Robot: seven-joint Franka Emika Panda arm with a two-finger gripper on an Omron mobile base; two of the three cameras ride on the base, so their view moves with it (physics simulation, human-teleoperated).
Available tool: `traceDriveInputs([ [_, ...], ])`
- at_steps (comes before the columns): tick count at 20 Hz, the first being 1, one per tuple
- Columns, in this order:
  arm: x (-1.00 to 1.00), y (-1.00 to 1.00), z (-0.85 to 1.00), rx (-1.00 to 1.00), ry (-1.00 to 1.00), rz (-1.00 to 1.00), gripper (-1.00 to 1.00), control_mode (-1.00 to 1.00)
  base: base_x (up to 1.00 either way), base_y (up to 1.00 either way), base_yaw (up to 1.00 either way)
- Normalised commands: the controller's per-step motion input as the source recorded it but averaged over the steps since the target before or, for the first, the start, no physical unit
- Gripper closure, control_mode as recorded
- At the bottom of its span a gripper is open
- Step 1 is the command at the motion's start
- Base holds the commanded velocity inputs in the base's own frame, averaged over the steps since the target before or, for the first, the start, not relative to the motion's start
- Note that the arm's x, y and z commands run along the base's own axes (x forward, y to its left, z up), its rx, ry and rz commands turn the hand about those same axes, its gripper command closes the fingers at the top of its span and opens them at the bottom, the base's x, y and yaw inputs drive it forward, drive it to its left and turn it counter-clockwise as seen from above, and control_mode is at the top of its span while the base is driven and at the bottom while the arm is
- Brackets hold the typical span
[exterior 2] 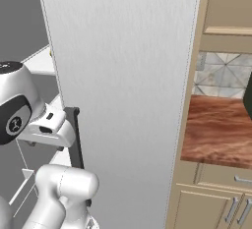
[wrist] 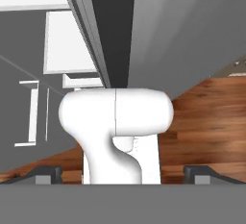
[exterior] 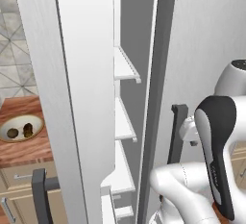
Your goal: Take the lemon, kiwi, and sweet potato from the freezer and place them in the bowl on the counter.
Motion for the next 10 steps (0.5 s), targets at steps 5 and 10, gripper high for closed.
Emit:
traceDriveInputs([
  [5,0.0,0.0,0.0,0.0,0.0,0.0,-1.0,-1.0,0.03,0.12,0.0],
  [10,0.02,0.26,0.06,0.0,0.0,0.04,-1.0,-1.0,0.0,0.0,0.0],
])
